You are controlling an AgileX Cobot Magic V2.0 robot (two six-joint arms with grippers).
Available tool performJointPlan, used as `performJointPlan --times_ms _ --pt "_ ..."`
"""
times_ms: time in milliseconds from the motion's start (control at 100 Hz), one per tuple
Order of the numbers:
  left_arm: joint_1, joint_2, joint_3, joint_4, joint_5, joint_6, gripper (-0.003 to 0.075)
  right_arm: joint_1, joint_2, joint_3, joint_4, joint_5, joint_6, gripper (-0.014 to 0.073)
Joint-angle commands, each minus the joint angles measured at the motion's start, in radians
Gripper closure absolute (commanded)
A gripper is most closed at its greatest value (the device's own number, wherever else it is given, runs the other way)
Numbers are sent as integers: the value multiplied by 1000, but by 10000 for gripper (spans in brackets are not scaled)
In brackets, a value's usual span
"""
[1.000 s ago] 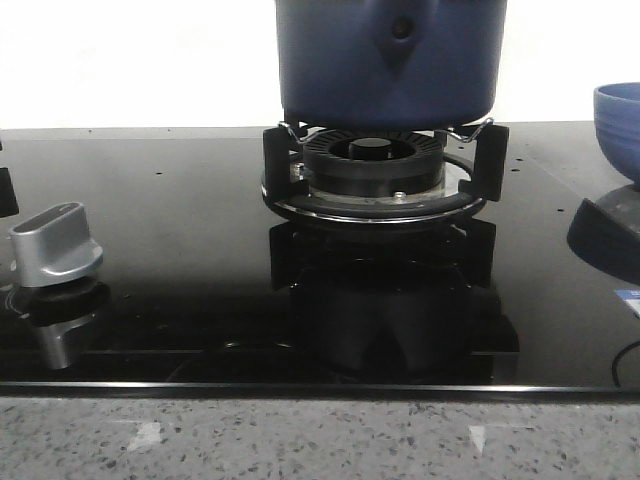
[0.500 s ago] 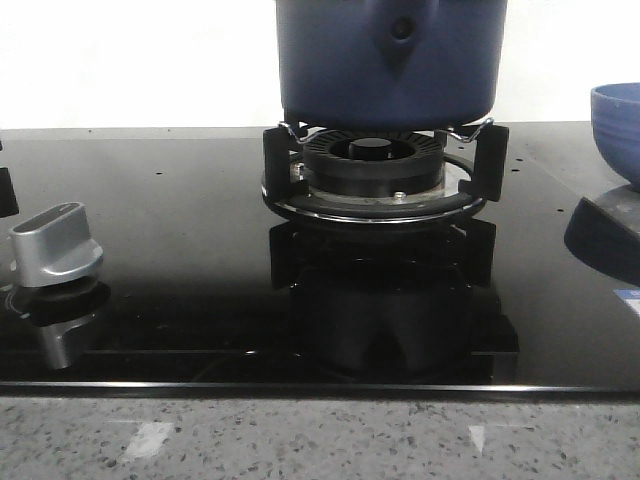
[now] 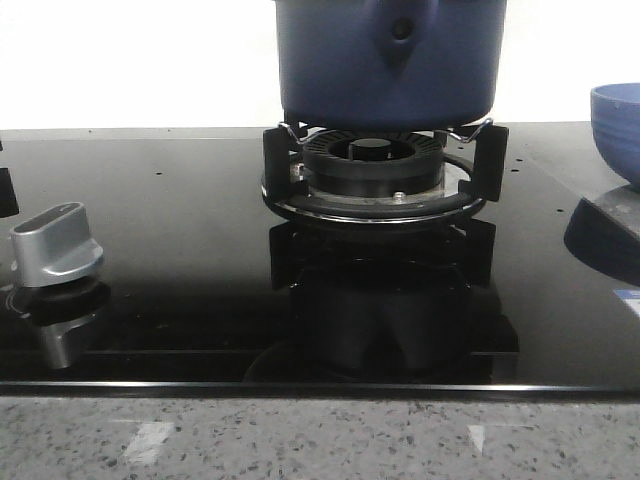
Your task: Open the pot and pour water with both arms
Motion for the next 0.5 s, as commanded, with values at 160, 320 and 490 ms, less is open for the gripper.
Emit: performJointPlan --times_ms 160,320,490 --pt "-59 2 -38 -108 9 -1 406 43 -59 -24 -9 -81 4 234" --pt "-60 15 -38 -126 -4 3 406 45 -61 -24 -9 -81 4 234" --pt "-60 15 -38 -130 -30 32 406 45 -61 -24 3 -86 4 234"
